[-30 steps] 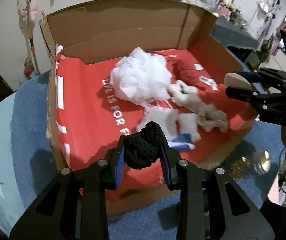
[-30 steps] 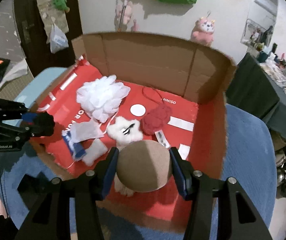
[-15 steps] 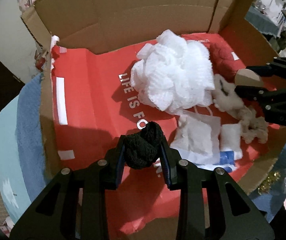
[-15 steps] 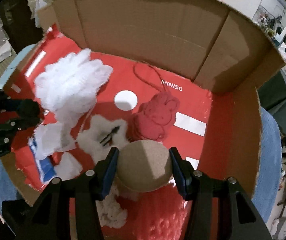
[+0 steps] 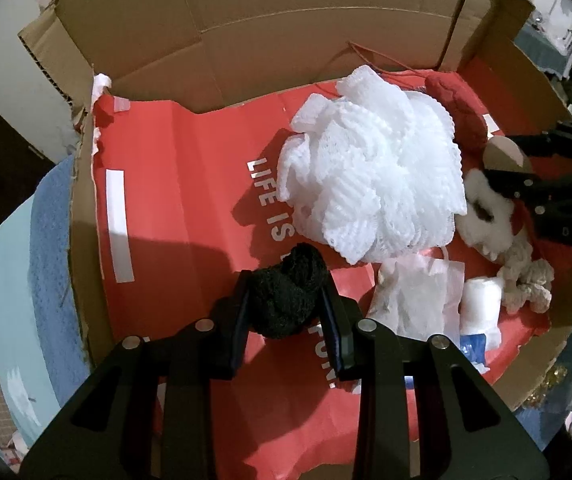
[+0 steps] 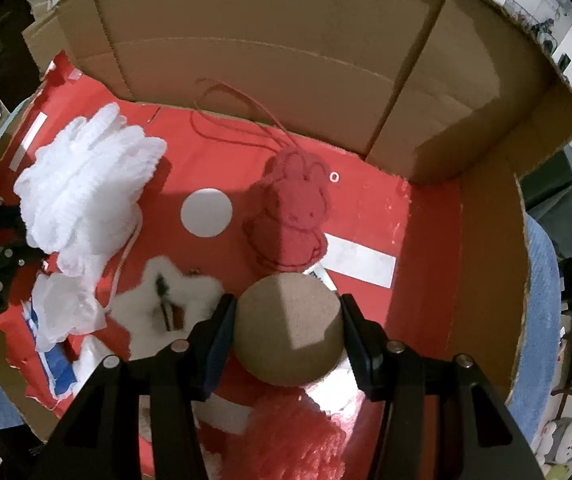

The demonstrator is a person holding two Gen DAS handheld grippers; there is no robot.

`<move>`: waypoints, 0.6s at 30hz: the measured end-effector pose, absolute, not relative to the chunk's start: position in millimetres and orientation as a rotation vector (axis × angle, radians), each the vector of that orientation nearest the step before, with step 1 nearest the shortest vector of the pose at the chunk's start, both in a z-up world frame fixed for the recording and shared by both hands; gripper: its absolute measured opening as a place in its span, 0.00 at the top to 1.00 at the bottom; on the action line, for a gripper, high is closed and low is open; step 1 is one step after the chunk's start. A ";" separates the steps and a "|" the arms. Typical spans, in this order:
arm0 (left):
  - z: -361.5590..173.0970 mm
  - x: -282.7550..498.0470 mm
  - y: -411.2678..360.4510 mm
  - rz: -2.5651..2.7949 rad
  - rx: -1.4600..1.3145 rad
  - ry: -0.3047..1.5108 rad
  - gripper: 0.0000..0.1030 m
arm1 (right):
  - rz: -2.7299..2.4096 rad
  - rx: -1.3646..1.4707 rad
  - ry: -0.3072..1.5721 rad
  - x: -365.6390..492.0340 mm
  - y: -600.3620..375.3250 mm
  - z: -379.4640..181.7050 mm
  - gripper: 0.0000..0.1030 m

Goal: Organize soft objects
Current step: 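Open both tools to release the pompom and sponge onto the red paper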

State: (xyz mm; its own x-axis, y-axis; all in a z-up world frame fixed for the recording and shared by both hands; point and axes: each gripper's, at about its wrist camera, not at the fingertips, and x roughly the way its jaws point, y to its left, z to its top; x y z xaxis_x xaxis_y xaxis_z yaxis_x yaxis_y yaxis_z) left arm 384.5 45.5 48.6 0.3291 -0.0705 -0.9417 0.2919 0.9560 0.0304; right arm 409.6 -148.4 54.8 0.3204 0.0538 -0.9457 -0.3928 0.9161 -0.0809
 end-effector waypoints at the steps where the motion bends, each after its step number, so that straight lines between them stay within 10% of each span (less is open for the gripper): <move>1: 49.1 385.4 44.1 -0.243 0.210 1.213 0.71 | 0.304 -0.314 1.212 409.5 -149.9 54.7 0.47; 12: 49.1 385.6 37.9 -0.274 0.188 1.191 0.69 | 0.315 -0.314 1.195 412.2 -158.1 57.0 0.43; 14: 51.0 383.1 37.8 -0.276 0.179 1.183 0.40 | 0.306 -0.318 1.190 411.3 -158.7 55.6 0.38; 18: 59.6 373.2 32.0 -0.301 0.190 1.145 0.39 | 0.311 -0.314 1.190 410.7 -158.7 53.8 0.31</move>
State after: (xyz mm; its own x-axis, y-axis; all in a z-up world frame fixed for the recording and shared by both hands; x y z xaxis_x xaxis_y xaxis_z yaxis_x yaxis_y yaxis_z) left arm 373.2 32.0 59.6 0.3794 -0.1374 -0.9150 0.3303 0.9439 -0.0048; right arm 410.7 -158.7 53.8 0.3399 0.0708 -0.9378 -0.3968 0.9149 -0.0747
